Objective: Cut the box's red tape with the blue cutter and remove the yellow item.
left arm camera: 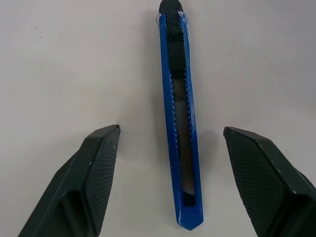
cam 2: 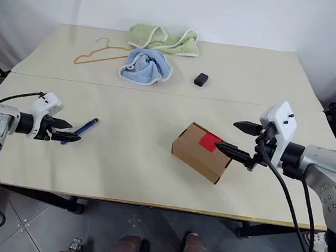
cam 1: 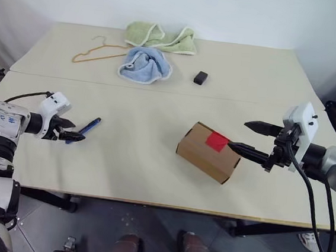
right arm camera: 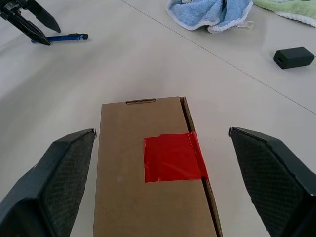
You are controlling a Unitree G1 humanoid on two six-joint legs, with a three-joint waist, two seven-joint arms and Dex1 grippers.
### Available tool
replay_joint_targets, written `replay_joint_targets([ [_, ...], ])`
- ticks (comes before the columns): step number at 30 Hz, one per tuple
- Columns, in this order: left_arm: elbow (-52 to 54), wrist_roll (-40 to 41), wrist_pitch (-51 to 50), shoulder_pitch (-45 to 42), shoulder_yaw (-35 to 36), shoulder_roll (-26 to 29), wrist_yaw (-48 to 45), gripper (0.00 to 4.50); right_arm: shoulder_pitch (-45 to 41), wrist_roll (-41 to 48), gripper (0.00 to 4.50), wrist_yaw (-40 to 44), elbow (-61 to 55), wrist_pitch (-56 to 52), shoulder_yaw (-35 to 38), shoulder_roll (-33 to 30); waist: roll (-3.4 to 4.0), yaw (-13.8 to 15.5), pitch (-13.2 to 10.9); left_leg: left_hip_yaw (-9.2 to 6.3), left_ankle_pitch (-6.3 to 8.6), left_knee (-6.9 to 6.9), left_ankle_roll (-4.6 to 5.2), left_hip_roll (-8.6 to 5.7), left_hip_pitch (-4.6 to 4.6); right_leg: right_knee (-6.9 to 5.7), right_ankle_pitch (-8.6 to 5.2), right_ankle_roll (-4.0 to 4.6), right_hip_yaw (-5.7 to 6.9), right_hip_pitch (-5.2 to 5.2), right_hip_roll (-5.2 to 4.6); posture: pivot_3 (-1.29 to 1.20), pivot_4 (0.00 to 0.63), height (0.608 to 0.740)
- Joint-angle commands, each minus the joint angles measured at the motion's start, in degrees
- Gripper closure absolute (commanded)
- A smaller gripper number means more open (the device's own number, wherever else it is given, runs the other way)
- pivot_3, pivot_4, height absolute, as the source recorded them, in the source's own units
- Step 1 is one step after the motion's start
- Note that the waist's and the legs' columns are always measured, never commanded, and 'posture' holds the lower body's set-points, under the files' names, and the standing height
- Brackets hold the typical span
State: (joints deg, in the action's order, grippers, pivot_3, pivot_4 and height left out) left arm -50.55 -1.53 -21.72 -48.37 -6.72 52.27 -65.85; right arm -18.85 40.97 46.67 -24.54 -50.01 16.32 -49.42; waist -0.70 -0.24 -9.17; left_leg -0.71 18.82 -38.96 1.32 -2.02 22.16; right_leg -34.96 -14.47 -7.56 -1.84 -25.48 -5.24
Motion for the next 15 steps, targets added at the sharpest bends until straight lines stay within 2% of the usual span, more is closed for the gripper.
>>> replay_joint_targets([
  [1, -1.94, -2.99, -0.60, 2.62, -2.38, 1.74, -2.18, 1.13, -0.23, 0.22, 0.00, -0.08, -0.83, 1.23, 0.96, -0.84, 0.00, -0.16, 0.00, 0.01, 0.00, 0.00, 0.00, 0.00, -0.01, -0.01, 0.00, 0.00, -0.01, 0.00, 0.00, 0.00, 0.150, 0.740],
  [6, 0.03, -2.97, -1.86, 3.93, -2.58, 2.17, -2.81, 2.34, -0.59, -0.33, 0.00, 0.18, -0.14, 1.78, 0.66, -0.97, 0.02, -0.74, 0.01, 0.03, 0.02, 0.02, 0.03, 0.00, -0.02, 0.00, 0.00, 0.00, -0.03, -0.01, 0.00, 0.00, 0.150, 0.740],
  [12, 5.24, -2.33, -5.30, 6.91, -2.63, 3.18, -3.84, 2.34, -0.94, -0.59, 0.00, 0.11, 0.32, 2.42, 0.29, -0.86, 0.07, -1.25, 0.04, 0.04, 0.05, 0.02, 0.09, -0.01, -0.02, 0.00, 0.00, 0.00, -0.04, 0.00, -0.05, 0.00, 0.150, 0.740],
  [15, 7.57, -1.90, -6.60, 8.65, -2.45, 3.06, -3.70, 2.88, -0.93, -0.79, 0.00, 0.07, 0.41, 2.61, -0.10, -0.66, 0.21, -1.33, 0.12, 0.07, 0.07, 0.03, 0.12, -0.02, -0.02, 0.01, 0.00, 0.00, -0.05, -0.01, -0.06, 0.00, 0.150, 0.740],
])
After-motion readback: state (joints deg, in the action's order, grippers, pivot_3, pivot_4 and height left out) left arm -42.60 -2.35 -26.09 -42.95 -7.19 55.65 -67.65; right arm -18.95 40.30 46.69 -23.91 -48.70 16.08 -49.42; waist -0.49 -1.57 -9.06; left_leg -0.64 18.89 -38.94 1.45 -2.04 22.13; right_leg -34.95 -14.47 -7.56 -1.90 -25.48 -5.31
